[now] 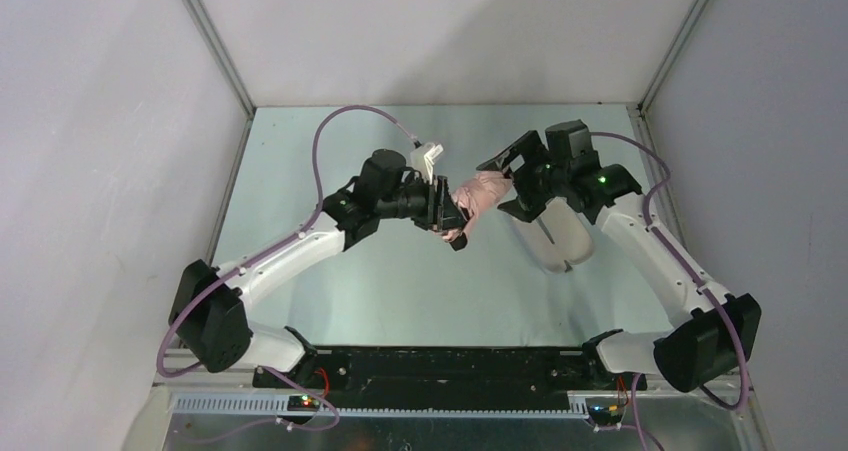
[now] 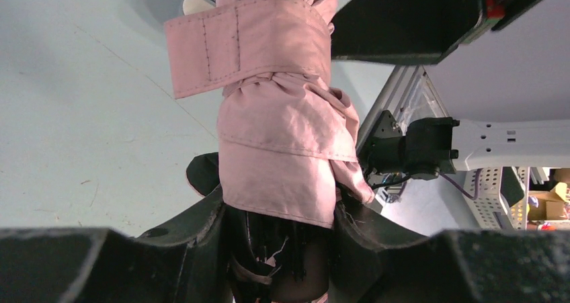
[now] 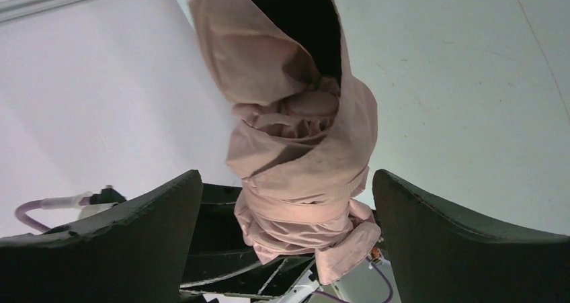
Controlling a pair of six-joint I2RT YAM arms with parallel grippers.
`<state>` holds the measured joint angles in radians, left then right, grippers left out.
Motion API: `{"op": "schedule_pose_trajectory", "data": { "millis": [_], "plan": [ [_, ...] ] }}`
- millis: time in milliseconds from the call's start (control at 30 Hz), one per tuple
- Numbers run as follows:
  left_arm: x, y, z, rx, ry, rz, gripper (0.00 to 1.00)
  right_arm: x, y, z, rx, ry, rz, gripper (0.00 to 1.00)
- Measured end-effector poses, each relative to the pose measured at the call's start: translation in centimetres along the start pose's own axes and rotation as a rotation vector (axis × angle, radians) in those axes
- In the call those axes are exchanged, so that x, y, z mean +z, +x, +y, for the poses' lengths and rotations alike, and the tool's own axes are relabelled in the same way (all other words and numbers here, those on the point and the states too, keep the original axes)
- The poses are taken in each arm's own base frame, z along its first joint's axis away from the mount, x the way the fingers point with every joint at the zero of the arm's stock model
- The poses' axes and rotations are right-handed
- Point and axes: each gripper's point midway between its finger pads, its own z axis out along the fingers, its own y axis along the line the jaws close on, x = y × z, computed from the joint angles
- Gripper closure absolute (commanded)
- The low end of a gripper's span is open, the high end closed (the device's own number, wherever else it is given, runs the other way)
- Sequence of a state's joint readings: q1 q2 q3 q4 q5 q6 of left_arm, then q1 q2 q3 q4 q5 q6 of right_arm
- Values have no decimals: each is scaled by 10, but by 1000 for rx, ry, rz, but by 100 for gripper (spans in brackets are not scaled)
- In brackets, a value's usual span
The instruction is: Put away the umbrella
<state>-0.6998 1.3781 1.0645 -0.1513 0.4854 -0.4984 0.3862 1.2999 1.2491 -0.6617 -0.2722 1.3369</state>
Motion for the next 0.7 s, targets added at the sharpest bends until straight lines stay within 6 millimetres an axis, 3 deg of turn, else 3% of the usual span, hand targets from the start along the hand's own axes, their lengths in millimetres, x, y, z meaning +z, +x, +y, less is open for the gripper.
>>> {"op": "schedule_pose_trajectory", "data": {
  "millis": [267,333,400,433,533,567,600,633,667,700],
  "plan": [
    [3,-1,-2,-13,17,-1,100,17,20,-13,-5,73,41,1],
    [3,-1,-3,-10,19,-2,100,22,23,-16,-2,87,56,6],
    [3,0,-2,-2,17,3,100,28,25,-20,2,104,72,19],
    [3,1,-2,2,16,7,100,31,26,-21,2,113,80,31],
    [2,11,1,16,-1,42,100,35,30,-23,3,121,94,54],
    [2,13,2,23,-9,51,97,36,31,-24,8,127,94,66],
    [2,13,2,32,-15,54,92,36,31,-25,8,128,95,70],
    [1,13,2,45,-27,55,78,36,31,-25,12,128,93,76],
    [1,12,3,56,-38,54,69,36,30,-24,16,128,92,78],
    [1,11,4,67,-47,53,49,35,29,-24,17,127,91,86]
  ]
}}
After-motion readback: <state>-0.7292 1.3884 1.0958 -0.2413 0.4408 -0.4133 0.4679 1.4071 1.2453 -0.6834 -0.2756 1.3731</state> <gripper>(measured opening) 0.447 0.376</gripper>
